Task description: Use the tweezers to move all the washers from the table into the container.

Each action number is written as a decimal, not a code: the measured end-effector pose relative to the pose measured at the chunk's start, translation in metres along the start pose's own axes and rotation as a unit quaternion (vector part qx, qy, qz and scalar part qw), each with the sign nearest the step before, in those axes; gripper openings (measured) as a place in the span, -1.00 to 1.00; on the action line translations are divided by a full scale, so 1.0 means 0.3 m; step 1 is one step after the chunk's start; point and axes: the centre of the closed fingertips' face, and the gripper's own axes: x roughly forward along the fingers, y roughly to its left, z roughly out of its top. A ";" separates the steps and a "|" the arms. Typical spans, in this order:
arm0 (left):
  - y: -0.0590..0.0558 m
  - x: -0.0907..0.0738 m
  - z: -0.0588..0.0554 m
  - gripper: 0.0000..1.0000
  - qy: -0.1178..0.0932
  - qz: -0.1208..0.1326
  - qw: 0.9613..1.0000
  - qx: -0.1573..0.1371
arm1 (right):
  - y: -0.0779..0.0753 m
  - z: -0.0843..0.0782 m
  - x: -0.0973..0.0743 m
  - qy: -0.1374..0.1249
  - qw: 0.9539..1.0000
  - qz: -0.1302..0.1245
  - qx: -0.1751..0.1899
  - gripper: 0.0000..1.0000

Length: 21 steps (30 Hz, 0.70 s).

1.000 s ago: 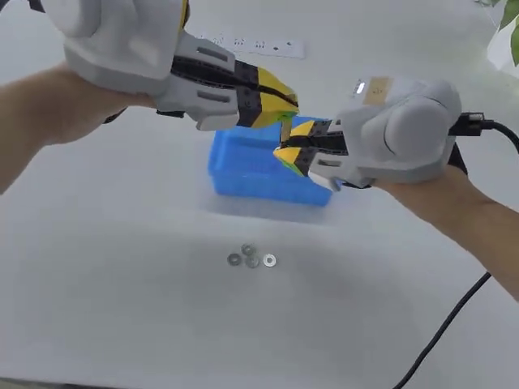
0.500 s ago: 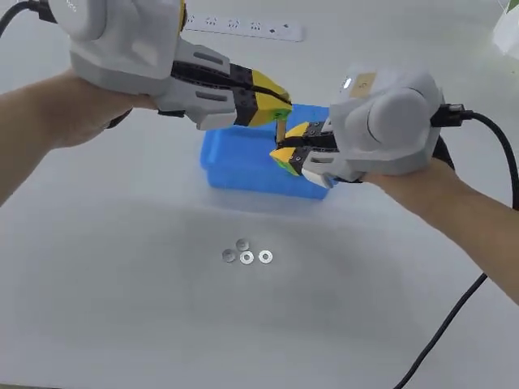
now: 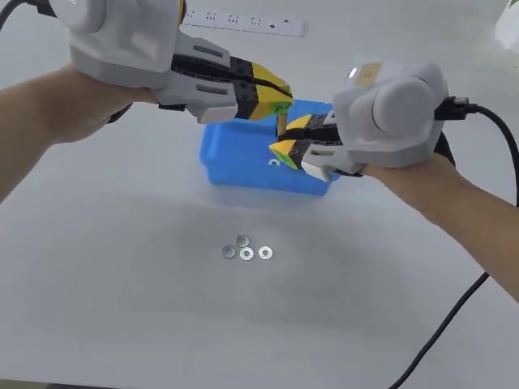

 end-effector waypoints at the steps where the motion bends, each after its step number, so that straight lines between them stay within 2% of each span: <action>1: 0.000 -0.001 0.001 -0.92 0.002 0.001 1.000 0.003 | 0.000 0.004 -0.002 -0.002 1.000 -0.001 0.000 -0.74; 10: 0.002 -0.029 0.026 -0.91 0.011 0.017 1.000 0.023 | 0.002 0.037 -0.011 -0.010 1.000 -0.009 -0.004 -0.70; 13: -0.007 -0.044 0.042 -0.91 0.012 0.019 0.999 0.029 | 0.010 0.055 -0.019 -0.016 1.000 -0.012 -0.024 -0.76; 15: -0.019 -0.056 0.058 -0.91 0.011 0.020 0.999 0.034 | 0.019 0.073 -0.031 -0.021 0.999 -0.013 -0.038 -0.80; 18: -0.038 -0.073 0.081 -0.91 0.008 0.020 0.999 0.039 | 0.032 0.100 -0.052 -0.032 0.999 -0.005 -0.016 -0.79; 21: -0.070 -0.090 0.106 -0.91 0.005 0.018 0.999 0.047 | 0.040 0.116 -0.069 -0.036 0.999 -0.009 -0.022 -0.78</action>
